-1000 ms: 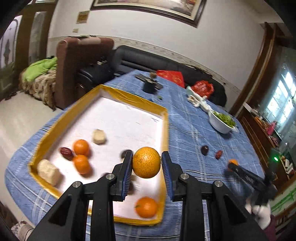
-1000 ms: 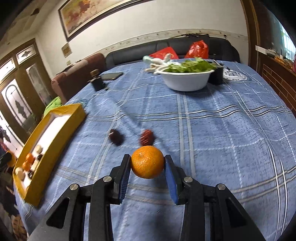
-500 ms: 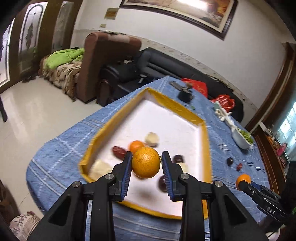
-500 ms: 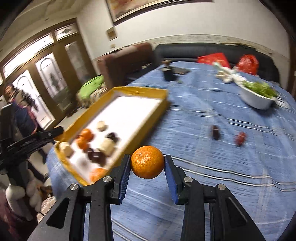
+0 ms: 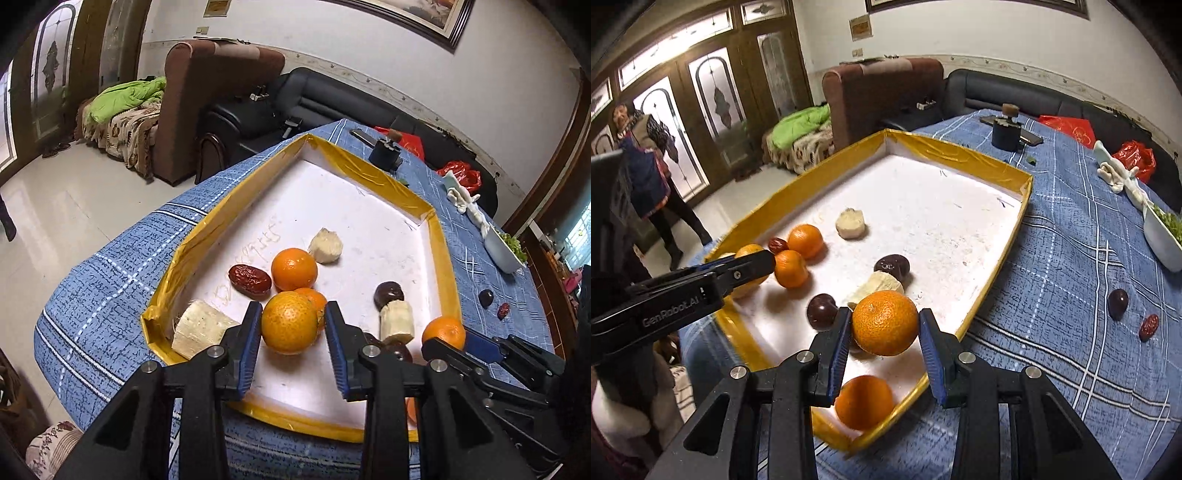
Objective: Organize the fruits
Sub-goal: 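Lower both oranges into the tray while both tools open to release them, then move the right tool toward a red date while the left tool approaches a dark plum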
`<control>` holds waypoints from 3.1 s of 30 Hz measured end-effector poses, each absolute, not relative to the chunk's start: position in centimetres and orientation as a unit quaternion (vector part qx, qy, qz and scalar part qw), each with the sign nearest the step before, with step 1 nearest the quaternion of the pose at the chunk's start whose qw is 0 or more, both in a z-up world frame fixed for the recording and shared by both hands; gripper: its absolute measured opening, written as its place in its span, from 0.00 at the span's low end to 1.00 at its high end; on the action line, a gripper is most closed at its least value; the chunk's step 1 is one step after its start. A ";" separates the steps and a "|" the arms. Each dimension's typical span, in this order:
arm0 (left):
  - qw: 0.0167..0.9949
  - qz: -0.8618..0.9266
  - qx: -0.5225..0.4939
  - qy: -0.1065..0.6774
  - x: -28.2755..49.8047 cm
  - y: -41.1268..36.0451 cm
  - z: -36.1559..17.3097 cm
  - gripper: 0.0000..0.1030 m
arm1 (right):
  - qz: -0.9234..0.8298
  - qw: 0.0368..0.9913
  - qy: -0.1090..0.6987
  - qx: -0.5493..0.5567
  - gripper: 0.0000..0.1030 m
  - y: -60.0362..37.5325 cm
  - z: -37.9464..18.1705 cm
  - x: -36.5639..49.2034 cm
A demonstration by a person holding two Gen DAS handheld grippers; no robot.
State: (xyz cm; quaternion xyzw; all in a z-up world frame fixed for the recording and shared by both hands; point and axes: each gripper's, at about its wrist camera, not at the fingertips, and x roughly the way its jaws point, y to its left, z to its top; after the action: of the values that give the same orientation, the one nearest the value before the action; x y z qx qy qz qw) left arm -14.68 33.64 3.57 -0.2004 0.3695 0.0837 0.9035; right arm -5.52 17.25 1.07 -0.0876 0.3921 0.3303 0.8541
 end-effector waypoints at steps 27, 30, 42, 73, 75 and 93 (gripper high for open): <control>0.939 0.092 -0.132 0.303 -17.7 28.8 9.8 0.74 | 0.312 0.883 0.349 0.015 0.68 10.6 2.2 -9.4; 0.943 0.078 -0.124 0.300 -18.1 27.1 10.2 0.74 | 0.294 0.886 0.358 0.028 0.68 8.2 1.8 -9.2; 0.946 0.048 -0.042 0.319 -17.9 19.6 10.2 0.74 | 0.235 0.891 0.375 0.098 0.68 -0.6 -0.2 -9.0; 0.931 -0.010 -0.022 0.365 -14.7 14.6 7.2 0.77 | 0.151 0.911 0.376 0.081 0.73 -8.7 1.7 -3.5; 0.930 -0.023 -0.020 0.367 -14.5 14.2 7.2 0.77 | 0.143 0.909 0.382 0.088 0.72 -8.6 1.9 -0.4; 0.908 -0.072 -0.016 0.411 -3.8 9.9 5.8 0.76 | 0.140 0.888 0.420 0.120 0.24 -7.6 -2.2 6.9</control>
State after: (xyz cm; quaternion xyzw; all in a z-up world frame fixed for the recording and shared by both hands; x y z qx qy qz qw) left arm -3.76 9.91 5.79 -0.0158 0.4115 -0.0717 0.9085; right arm 6.89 -7.57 -2.23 0.1196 0.4203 0.1404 0.8884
